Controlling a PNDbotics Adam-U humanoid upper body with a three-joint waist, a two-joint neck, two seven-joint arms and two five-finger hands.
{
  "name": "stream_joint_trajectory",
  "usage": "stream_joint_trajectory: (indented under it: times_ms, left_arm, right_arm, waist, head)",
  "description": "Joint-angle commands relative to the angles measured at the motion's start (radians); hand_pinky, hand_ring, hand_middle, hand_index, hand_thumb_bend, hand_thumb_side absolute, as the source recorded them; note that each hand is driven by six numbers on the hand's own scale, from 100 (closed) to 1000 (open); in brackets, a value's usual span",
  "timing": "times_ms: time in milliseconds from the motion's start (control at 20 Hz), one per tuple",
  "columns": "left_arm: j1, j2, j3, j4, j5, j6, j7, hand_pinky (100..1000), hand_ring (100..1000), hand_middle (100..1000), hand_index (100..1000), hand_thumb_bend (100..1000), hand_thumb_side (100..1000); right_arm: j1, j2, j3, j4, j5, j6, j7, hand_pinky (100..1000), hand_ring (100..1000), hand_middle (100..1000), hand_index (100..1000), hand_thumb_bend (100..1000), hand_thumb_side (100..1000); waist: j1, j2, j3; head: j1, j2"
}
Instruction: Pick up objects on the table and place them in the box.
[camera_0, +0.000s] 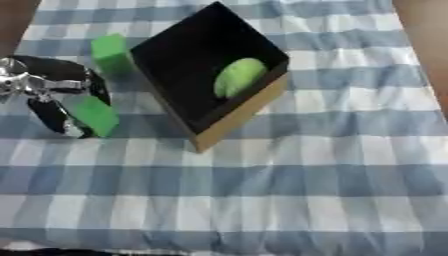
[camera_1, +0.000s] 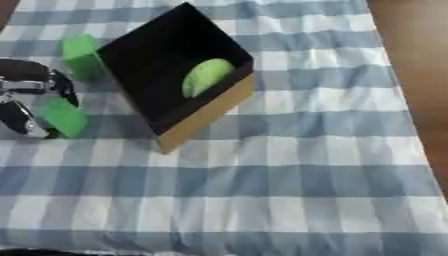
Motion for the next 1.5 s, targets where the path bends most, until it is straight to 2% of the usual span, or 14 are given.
stream_joint_trajectory:
  times_ms: [50,300,600,850,1050,1250,1300,1350,1500]
  left_arm:
    - [-0.016,0.021,0.011,-0.015,-0.019,0.012,0.037,770,734,630,712,285,197]
    - [-0.007,0.035,0.027,-0.067,-0.032,0.03,0.08,752,705,603,683,213,207]
    - [-0.02,0.055,0.083,-0.216,-0.039,0.061,0.088,749,701,604,683,209,171]
    - [-0.133,0.001,0.102,-0.291,-0.039,0.071,0.061,755,698,602,682,202,141]
    - [-0.237,-0.084,0.103,-0.254,-0.061,0.069,0.042,757,696,602,683,184,141]
    - [-0.323,-0.201,0.111,-0.161,-0.104,0.069,0.054,758,696,603,688,173,142]
    - [-0.339,-0.23,0.11,-0.131,-0.116,0.068,0.061,759,697,606,691,182,227]
    - [-0.351,-0.257,0.109,-0.1,-0.127,0.067,0.07,759,698,607,693,177,157]
    - [-0.373,-0.328,0.107,-0.01,-0.165,0.06,0.097,763,700,614,703,197,156]
  right_arm:
    - [0.0,-0.01,-0.005,-0.02,0.001,0.003,0.0,903,1000,400,894,100,561]
    - [0.003,-0.009,-0.005,-0.02,0.003,0.004,0.001,903,1000,399,894,100,561]
    - [0.006,-0.012,-0.008,-0.02,0.003,-0.002,-0.003,903,1000,399,894,100,559]
    - [0.01,-0.019,-0.006,-0.02,0.002,-0.003,-0.004,903,1000,398,894,100,558]
    - [0.014,-0.021,-0.004,-0.02,0.0,-0.003,-0.004,903,1000,398,894,100,558]
    - [0.012,-0.022,-0.001,-0.02,-0.002,0.002,-0.002,903,1000,398,894,100,559]
    - [0.011,-0.021,0.0,-0.02,-0.003,0.003,-0.002,903,1000,397,894,100,563]
    - [0.01,-0.021,0.0,-0.02,-0.005,0.004,-0.001,903,1000,397,894,100,559]
    - [0.007,-0.02,0.002,-0.02,-0.007,0.006,0.003,903,1000,397,894,100,559]
  waist:
    - [-0.007,-0.004,0.001]
    - [-0.006,-0.005,0.002]
    - [-0.006,-0.006,0.005]
    - [-0.005,-0.012,0.011]
    - [-0.005,-0.017,0.012]
    - [-0.006,-0.019,0.008]
    - [-0.006,-0.019,0.006]
    - [-0.006,-0.019,0.004]
    - [-0.007,-0.018,-0.002]
  head:
    - [0.004,0.005]
    - [0.003,0.005]
    - [-0.004,0.005]
    - [-0.005,0.005]
    - [-0.004,0.005]
    - [0.0,0.005]
    - [0.002,0.005]
    - [0.005,0.005]
    - [0.011,0.005]
